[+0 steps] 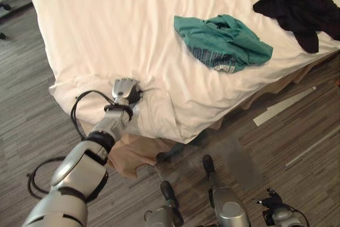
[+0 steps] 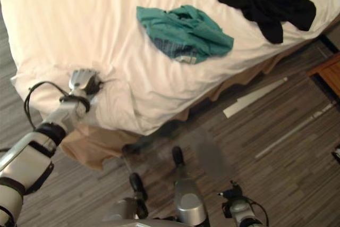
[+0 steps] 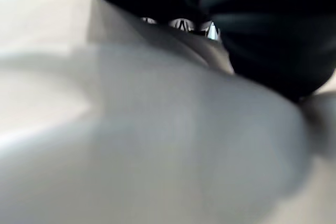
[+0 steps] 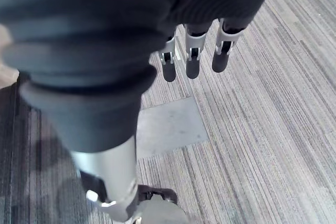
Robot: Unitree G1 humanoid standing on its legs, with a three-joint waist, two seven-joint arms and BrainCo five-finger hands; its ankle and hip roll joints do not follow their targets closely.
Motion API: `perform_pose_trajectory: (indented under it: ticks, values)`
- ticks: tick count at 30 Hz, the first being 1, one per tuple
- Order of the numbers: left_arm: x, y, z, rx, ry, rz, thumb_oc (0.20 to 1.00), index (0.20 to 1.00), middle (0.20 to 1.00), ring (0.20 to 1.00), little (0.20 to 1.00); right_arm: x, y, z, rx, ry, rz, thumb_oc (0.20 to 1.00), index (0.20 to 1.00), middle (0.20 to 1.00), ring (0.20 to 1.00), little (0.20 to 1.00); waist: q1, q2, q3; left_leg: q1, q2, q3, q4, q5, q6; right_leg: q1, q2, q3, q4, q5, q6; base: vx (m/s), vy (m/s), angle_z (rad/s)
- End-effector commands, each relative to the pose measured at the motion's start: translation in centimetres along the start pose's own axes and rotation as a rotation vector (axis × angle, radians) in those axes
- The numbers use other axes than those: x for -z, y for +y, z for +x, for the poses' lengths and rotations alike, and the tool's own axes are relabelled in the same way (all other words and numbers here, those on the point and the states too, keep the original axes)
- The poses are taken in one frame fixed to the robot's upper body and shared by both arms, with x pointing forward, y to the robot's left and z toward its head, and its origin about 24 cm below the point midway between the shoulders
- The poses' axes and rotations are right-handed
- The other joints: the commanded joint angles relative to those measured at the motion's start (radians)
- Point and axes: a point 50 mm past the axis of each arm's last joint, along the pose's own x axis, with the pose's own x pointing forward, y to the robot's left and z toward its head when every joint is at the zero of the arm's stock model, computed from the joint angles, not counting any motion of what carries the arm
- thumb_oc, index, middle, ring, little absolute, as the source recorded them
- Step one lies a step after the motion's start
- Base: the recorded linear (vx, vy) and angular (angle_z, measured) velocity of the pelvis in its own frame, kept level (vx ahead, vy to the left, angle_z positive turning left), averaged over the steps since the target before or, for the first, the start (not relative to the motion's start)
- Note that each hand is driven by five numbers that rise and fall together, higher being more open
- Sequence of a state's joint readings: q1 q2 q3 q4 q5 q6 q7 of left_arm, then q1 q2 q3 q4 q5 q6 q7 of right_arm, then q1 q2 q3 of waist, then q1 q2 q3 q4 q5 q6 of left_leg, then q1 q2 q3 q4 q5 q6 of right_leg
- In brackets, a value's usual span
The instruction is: Tidy up the quilt and then pick up the clothes from the bed and put them into the laundry hamper.
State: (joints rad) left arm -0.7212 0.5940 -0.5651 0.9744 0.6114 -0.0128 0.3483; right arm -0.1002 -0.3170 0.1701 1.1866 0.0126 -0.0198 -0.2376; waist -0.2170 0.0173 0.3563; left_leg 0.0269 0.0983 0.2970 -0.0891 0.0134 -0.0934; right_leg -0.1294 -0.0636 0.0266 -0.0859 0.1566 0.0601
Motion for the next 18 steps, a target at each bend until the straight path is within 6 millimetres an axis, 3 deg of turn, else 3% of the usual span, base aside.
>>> perform_pose_trajectory:
  ticks: [1,2,3,4,8,12,14,15,16,17,18]
  values:
    - [6.5,-6.0,-5.3,0.267,0.226,0.042,0.2,0.2,0.2,0.2,0.2,-1.1,-3.4,0.5,0.11,-0.05,0.024,1.0,1.0,1.0,1.0,1.0,0.041,0.009,-0.062,-0.025,0.006,-0.073,0.062,-0.013,-0.005,-0.027,-0.048,-0.024,0.148,-0.142,0.124,0.08,0.046,0.03]
    - [10.0,-7.9,-9.2,0.325,0.356,0.001,0.2,0.2,0.2,0.2,0.2,-3.9,-5.5,0.3,0.173,-0.196,0.033,1.0,1.0,1.0,1.0,1.0,0.053,0.012,-0.072,0.001,0.005,-0.08,0.049,-0.014,-0.006,-0.002,-0.048,-0.028,0.143,-0.147,0.123,0.06,0.029,0.04]
    - [10.1,-7.9,-9.2,0.325,0.357,0.001,0.2,0.2,0.2,0.2,0.2,-3.9,-5.5,0.3,0.173,-0.196,0.032,1.0,1.0,1.0,1.0,1.0,0.052,0.012,-0.074,-0.002,0.005,-0.08,0.048,-0.012,-0.006,-0.005,-0.048,-0.028,0.141,-0.143,0.122,0.05,0.029,-0.08]
    - [11.4,-8.9,-11.2,0.35,0.428,-0.032,1.0,1.0,1.0,1.0,1.0,-5.2,-6.5,0.0,0.203,-0.271,0.018,1.0,1.0,1.0,1.0,1.0,0.059,0.012,-0.08,0.009,0.005,-0.083,0.042,-0.01,-0.006,0.007,-0.049,-0.031,0.14,-0.146,0.121,0.02,0.016,-0.06]
    - [14.3,-13.2,-20.0,0.444,0.715,-0.176,1.0,1.0,1.0,1.0,1.0,-11.3,-10.4,-2.6,0.311,-0.594,-0.055,1.0,1.0,1.0,1.0,1.0,0.096,0.013,-0.098,0.042,0.004,-0.101,0.016,-0.002,-0.007,0.05,-0.054,-0.054,0.131,-0.153,0.117,0.03,0.026,0.11]
    - [14.4,-16.3,-27.2,0.522,0.969,-0.315,1.0,1.0,1.0,1.0,1.0,-18.5,-12.0,-7.0,0.325,-0.942,-0.143,1.0,1.0,1.0,1.0,1.0,0.147,0.003,-0.113,0.055,0.005,-0.124,0.012,-0.002,-0.005,0.084,-0.064,-0.088,0.121,-0.16,0.115,0.02,0.006,0.25]
    - [13.4,-18.0,-30.8,0.574,1.086,-0.389,1.0,1.0,1.0,1.0,1.0,-23.0,-12.3,-10.5,0.348,-1.154,-0.204,0.2,0.2,0.2,0.2,0.2,0.183,-0.003,-0.117,0.055,0.005,-0.137,0.012,-0.002,-0.002,0.095,-0.068,-0.1,0.115,-0.161,0.113,0.02,-0.007,0.4]
    - [12.5,-18.9,-32.8,0.636,1.134,-0.409,1.0,1.0,1.0,1.0,1.0,-26.2,-11.8,-13.0,0.323,-1.294,-0.229,0.2,0.2,0.2,0.2,0.2,0.209,-0.006,-0.114,0.053,0.004,-0.147,0.014,-0.001,0.0,0.099,-0.07,-0.109,0.115,-0.163,0.112,0.0,-0.001,0.26]
    - [12.5,-18.9,-32.8,0.635,1.135,-0.411,1.0,1.0,1.0,1.0,1.0,-26.3,-11.8,-13.1,0.323,-1.296,-0.229,0.2,0.2,0.2,0.2,0.2,0.207,-0.007,-0.116,0.049,0.004,-0.148,0.013,0.003,0.0,0.096,-0.07,-0.11,0.114,-0.16,0.111,-0.01,0.01,0.26]
    - [12.1,-19.3,-34.1,0.679,1.167,-0.417,1.0,1.0,1.0,1.0,1.0,-28.7,-10.9,-15.3,0.275,-1.417,-0.229,0.2,0.2,0.2,0.2,0.2,0.225,-0.008,-0.112,0.045,0.003,-0.155,0.015,0.003,0.001,0.097,-0.071,-0.116,0.113,-0.161,0.111,-0.02,0.007,0.46]
    - [11.8,-19.5,-34.5,0.701,1.176,-0.417,1.0,1.0,1.0,1.0,1.0,-29.8,-10.3,-16.1,0.241,-1.457,-0.213,0.2,0.2,0.2,0.2,0.2,0.236,-0.01,-0.111,0.039,0.003,-0.16,0.018,0.003,0.001,0.092,-0.072,-0.119,0.114,-0.161,0.111,-0.01,0.012,0.45]
